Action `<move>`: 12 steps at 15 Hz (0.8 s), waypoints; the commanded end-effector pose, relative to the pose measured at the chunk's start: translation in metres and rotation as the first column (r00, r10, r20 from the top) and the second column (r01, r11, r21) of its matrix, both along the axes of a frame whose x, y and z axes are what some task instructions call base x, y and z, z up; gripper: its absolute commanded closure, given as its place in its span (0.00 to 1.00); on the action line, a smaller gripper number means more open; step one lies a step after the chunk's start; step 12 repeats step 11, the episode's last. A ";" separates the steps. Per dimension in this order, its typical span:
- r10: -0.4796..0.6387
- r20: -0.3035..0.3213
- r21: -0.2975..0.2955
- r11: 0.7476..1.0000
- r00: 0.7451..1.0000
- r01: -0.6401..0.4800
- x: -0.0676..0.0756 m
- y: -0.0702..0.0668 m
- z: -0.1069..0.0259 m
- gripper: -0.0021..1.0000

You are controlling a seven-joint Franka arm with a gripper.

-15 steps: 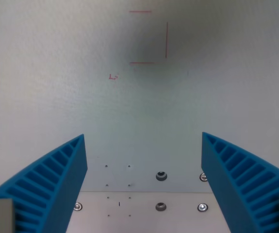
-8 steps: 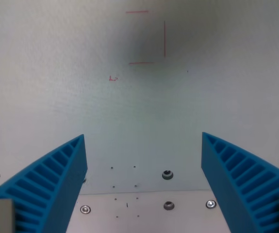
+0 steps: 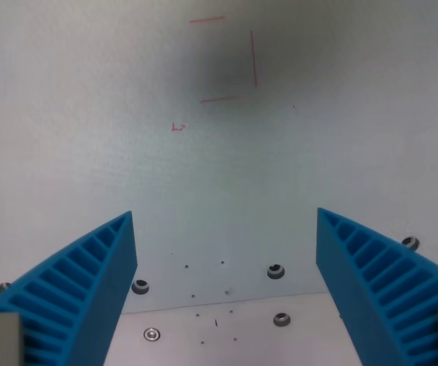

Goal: Rotate around gripper positive z

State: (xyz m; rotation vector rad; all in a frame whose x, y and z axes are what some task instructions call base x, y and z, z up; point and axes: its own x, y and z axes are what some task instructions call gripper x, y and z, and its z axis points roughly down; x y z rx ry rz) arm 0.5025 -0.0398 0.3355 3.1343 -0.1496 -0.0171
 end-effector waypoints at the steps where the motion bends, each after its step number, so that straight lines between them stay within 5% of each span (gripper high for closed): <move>1: -0.148 0.004 -0.001 0.989 0.989 0.148 0.000 0.000 0.001 0.00; 12: -0.262 0.004 -0.002 0.965 0.965 0.262 0.000 0.000 0.001 0.00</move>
